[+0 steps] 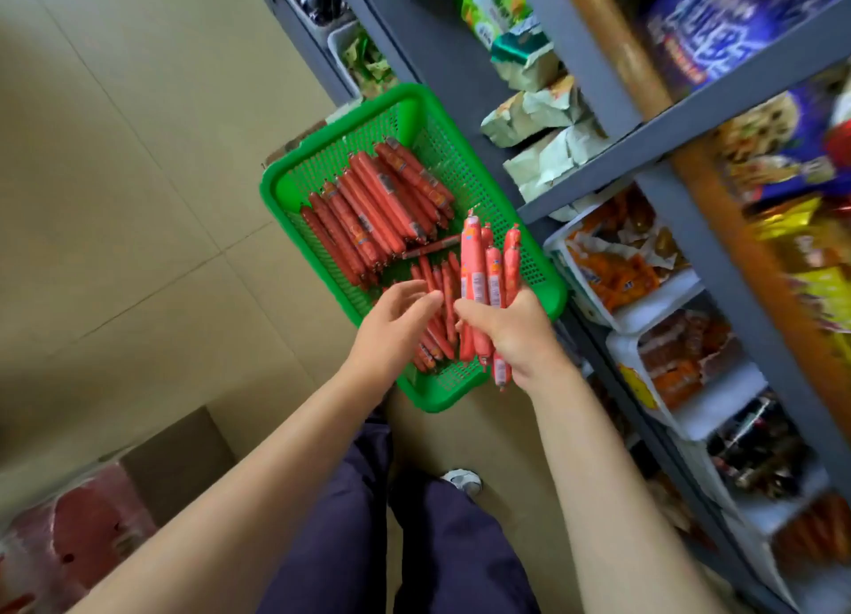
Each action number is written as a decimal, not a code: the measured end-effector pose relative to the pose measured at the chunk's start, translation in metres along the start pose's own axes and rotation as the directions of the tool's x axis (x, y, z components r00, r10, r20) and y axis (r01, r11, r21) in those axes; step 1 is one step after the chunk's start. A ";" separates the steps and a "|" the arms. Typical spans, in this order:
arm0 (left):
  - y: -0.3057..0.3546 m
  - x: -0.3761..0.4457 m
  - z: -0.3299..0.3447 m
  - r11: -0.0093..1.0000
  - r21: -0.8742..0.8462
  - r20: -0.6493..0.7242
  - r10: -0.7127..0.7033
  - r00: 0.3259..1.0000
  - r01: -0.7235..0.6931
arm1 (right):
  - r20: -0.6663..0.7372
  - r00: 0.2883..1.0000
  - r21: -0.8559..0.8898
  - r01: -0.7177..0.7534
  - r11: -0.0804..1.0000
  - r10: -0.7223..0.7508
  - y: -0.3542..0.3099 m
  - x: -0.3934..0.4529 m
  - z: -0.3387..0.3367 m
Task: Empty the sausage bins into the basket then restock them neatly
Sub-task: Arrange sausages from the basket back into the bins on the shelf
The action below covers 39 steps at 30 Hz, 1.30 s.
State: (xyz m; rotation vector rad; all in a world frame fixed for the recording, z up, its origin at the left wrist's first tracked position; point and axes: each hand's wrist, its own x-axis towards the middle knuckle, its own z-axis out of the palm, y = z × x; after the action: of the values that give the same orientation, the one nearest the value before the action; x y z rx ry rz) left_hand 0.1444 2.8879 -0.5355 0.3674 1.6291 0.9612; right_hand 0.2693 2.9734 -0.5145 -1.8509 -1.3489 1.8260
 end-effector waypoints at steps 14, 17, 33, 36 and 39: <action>0.304 -0.185 0.123 0.806 -0.543 0.463 0.522 0.717 -0.236 | -0.165 0.903 0.071 0.411 0.909 -0.396 -0.211 -0.246 -0.162; 0.322 -0.224 0.162 0.807 -0.525 0.549 0.563 0.619 -0.269 | -0.260 0.874 0.139 0.454 0.880 -0.410 -0.218 -0.289 -0.198; 0.336 -0.323 0.252 0.657 -0.315 0.708 0.643 0.292 -0.685 | -0.402 0.844 0.377 0.507 0.775 -0.356 -0.196 -0.406 -0.301; 0.343 -0.308 0.261 0.493 -0.260 0.542 0.786 0.297 -0.830 | -0.447 0.791 0.180 0.537 0.824 -0.418 -0.207 -0.416 -0.322; 0.346 -0.286 0.272 0.330 -0.065 0.463 0.846 0.264 -0.942 | -0.516 0.760 -0.053 0.432 0.900 -0.396 -0.226 -0.410 -0.355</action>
State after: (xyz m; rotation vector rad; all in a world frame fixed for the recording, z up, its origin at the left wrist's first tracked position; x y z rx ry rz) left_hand 0.3937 3.0110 -0.0903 1.7354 0.9914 1.3881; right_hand 0.5570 2.9637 -0.0025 -1.6591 -1.3235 1.0359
